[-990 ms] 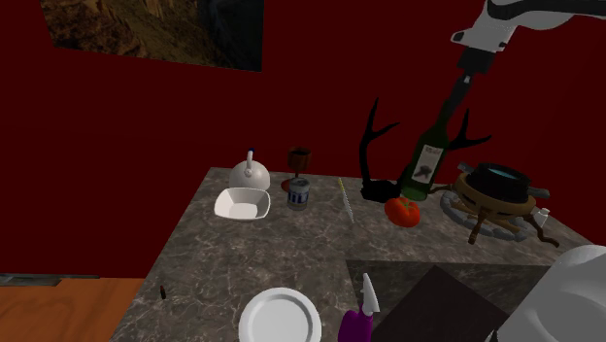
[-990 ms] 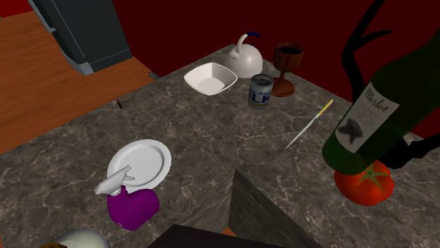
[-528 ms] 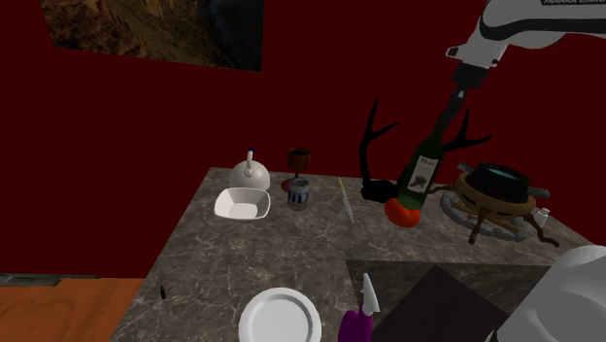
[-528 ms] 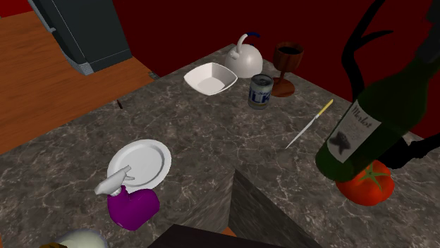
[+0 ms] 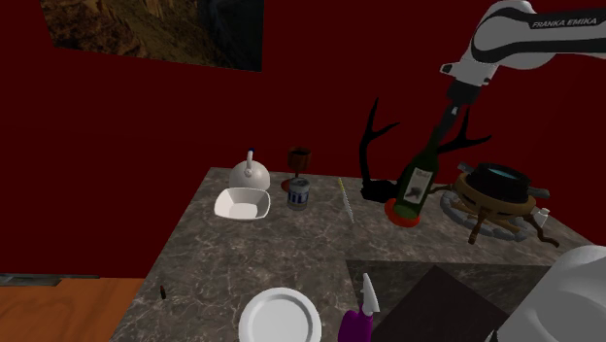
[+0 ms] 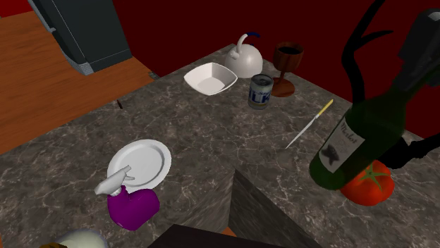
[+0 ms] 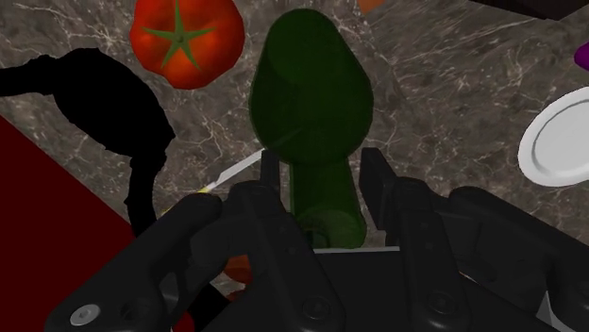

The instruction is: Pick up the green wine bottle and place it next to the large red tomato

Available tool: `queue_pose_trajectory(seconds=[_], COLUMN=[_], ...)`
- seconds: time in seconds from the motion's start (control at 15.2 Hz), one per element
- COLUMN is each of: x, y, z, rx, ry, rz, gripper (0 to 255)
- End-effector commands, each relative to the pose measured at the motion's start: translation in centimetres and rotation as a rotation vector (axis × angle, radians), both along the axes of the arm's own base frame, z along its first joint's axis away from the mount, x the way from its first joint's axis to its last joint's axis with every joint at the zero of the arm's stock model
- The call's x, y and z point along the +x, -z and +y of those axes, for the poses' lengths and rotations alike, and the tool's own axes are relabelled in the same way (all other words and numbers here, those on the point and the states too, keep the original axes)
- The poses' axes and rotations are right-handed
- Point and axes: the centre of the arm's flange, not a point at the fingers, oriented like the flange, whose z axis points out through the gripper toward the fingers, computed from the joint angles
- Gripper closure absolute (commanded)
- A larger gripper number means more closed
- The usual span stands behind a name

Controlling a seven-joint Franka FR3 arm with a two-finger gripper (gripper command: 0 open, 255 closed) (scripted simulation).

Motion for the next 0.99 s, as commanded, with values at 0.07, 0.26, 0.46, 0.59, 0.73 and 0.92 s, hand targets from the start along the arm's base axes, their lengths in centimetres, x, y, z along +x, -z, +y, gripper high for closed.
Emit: queue_pose_trajectory(seconds=[0.07, 0.26, 0.46, 0.59, 0.73, 0.92], x=[0.1, 0.1, 0.1, 0.1, 0.1, 0.1], y=[1.5, 3.1, 4.7, 5.8, 6.8, 8.4], z=[0.0, 0.0, 0.0, 0.0, 0.0, 0.0], rx=[0.000, 0.000, 0.000, 0.000, 0.000, 0.000], ry=[0.000, 0.000, 0.000, 0.000, 0.000, 0.000], rz=[-0.001, -0.001, -0.001, -0.001, -0.001, -0.001], gripper=[255, 255, 255, 255, 255, 255])
